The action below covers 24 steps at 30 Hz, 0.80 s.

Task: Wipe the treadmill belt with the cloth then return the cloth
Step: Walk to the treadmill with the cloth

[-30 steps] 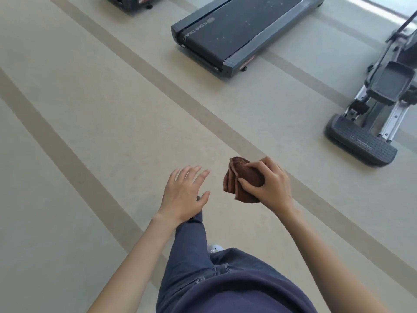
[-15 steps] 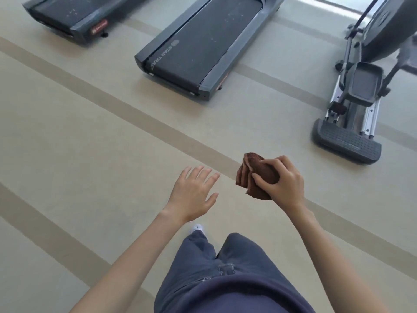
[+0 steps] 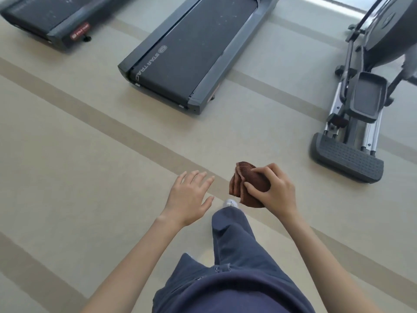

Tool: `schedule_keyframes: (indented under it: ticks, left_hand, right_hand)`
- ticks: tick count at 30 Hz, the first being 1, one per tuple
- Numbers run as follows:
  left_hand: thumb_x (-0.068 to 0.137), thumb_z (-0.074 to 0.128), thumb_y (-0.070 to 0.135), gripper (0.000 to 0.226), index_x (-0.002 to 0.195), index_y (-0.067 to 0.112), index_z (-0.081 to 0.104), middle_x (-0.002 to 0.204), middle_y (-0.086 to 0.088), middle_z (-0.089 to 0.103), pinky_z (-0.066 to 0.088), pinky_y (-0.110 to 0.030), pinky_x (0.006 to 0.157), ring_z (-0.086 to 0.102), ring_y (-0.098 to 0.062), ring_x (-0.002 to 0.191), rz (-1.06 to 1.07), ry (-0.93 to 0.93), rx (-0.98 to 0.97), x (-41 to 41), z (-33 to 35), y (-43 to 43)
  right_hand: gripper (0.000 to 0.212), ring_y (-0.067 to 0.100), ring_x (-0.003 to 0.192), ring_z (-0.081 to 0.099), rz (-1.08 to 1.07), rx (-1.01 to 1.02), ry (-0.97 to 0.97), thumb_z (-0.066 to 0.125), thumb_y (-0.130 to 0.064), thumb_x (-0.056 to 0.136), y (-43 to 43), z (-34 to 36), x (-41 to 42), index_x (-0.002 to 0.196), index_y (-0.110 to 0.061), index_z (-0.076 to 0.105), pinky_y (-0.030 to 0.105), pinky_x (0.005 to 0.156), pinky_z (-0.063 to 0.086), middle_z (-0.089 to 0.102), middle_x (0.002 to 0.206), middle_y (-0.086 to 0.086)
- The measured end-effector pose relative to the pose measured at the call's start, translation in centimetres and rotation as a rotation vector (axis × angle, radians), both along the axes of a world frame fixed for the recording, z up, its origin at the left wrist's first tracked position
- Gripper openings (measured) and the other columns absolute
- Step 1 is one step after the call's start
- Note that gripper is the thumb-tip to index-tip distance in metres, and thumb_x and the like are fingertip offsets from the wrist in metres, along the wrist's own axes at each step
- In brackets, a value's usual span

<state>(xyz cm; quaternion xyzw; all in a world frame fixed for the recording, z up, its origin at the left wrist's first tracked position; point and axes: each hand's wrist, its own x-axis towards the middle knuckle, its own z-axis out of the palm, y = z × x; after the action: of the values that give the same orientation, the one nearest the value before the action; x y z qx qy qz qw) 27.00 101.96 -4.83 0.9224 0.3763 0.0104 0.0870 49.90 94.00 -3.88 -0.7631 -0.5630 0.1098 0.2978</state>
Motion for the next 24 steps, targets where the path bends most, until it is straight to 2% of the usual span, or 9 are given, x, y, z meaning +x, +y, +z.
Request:
schedule_keyframes:
  ticks: [6,9,17,24]
  left_hand:
    - [0.084,0.036,0.044,0.053,0.118,0.015,0.064,0.115,-0.007,0.066,0.048,-0.044,0.092,0.06,-0.027,0.107,0.08,-0.014,0.02,7.8,1.5,7.9]
    - [0.083,0.038,0.043,0.053,0.118,0.014,0.064,0.115,-0.008,0.065,0.047,-0.044,0.093,0.06,-0.028,0.107,0.13,-0.028,0.022,10.5,2.0,11.1]
    - [0.084,0.037,0.042,0.053,0.121,0.013,0.063,0.117,-0.008,0.064,0.045,-0.044,0.094,0.059,-0.028,0.111,0.242,-0.015,-0.039,13.8,1.3,17.3]
    - [0.086,0.037,0.042,0.052,0.123,0.015,0.061,0.12,-0.005,0.063,0.046,-0.045,0.095,0.058,-0.026,0.111,0.248,-0.04,-0.055,15.3,-0.4,26.8]
  right_hand:
    - [0.038,0.015,0.076,0.055,0.074,0.025,-0.014,0.059,-0.056,0.071,9.6,2.1,8.2,0.095,-0.027,0.067,0.025,0.067,0.038,0.054,0.087,-0.013]
    - [0.039,0.018,0.077,0.056,0.137,0.04,-0.01,0.06,-0.055,0.072,14.2,2.6,11.3,0.095,-0.026,0.067,0.029,0.069,0.042,0.053,0.087,-0.013]
    - [0.038,0.021,0.073,0.056,0.214,0.039,-0.009,0.061,-0.053,0.071,22.1,0.6,15.1,0.095,-0.024,0.068,0.029,0.068,0.044,0.054,0.086,-0.01]
    - [0.039,0.022,0.07,0.055,0.238,0.03,-0.051,0.061,-0.054,0.071,31.5,0.0,17.6,0.094,-0.023,0.068,0.029,0.065,0.043,0.056,0.086,-0.007]
